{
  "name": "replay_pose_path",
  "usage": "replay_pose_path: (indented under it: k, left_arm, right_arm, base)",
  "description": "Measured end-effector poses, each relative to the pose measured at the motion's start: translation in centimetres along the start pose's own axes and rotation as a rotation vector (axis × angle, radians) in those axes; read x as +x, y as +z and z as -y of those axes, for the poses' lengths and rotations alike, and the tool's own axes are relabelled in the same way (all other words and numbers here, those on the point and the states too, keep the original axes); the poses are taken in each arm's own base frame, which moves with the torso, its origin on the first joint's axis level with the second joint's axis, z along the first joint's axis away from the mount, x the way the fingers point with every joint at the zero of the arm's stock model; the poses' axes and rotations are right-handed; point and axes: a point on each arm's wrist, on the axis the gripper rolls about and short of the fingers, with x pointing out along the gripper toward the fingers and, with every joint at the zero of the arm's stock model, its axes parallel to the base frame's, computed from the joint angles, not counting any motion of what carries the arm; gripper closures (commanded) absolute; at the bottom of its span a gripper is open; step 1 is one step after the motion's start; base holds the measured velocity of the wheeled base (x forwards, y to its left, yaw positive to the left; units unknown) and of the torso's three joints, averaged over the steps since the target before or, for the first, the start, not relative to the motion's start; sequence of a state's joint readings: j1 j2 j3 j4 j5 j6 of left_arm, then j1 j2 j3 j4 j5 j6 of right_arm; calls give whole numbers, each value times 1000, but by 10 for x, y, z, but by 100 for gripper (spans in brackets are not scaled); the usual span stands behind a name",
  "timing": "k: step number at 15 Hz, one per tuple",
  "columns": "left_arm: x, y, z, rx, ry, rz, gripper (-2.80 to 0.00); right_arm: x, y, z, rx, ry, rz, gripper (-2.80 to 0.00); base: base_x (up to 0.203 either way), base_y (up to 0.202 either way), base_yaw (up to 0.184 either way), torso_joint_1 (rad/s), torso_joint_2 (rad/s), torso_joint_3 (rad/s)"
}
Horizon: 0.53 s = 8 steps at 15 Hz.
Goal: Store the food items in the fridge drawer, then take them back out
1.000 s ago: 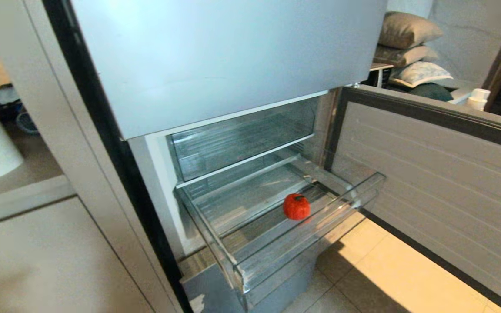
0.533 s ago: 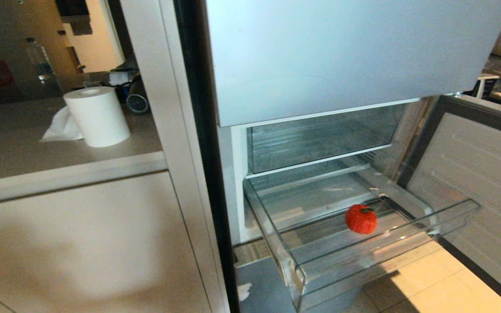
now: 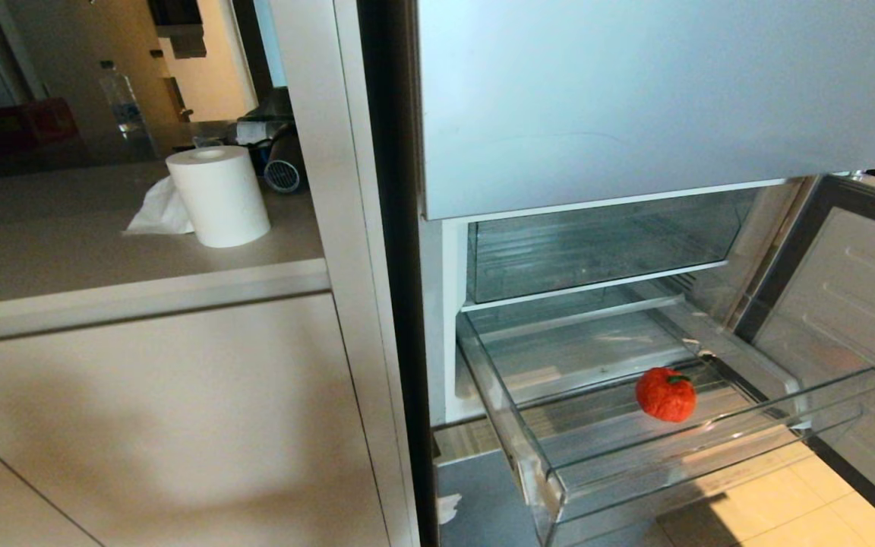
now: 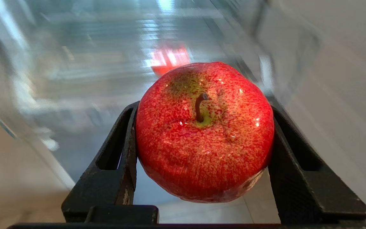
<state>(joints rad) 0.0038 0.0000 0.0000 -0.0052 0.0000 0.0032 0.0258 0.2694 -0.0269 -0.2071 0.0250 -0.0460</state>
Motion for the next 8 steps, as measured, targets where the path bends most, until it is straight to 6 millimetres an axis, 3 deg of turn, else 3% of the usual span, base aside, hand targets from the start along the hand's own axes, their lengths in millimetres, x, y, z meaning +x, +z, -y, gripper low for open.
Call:
replay_pose_path:
  k: [4, 8]
  left_arm:
    - [0, 0, 0, 0, 0, 0, 0]
    - [0, 0, 0, 0, 0, 0, 0]
  right_arm:
    - [47, 53, -1, 8, 120, -81, 0]
    - [120, 96, -14, 22, 239, -184, 0]
  base:
    - [0, 0, 0, 0, 0, 0]
    - [0, 0, 0, 0, 0, 0]
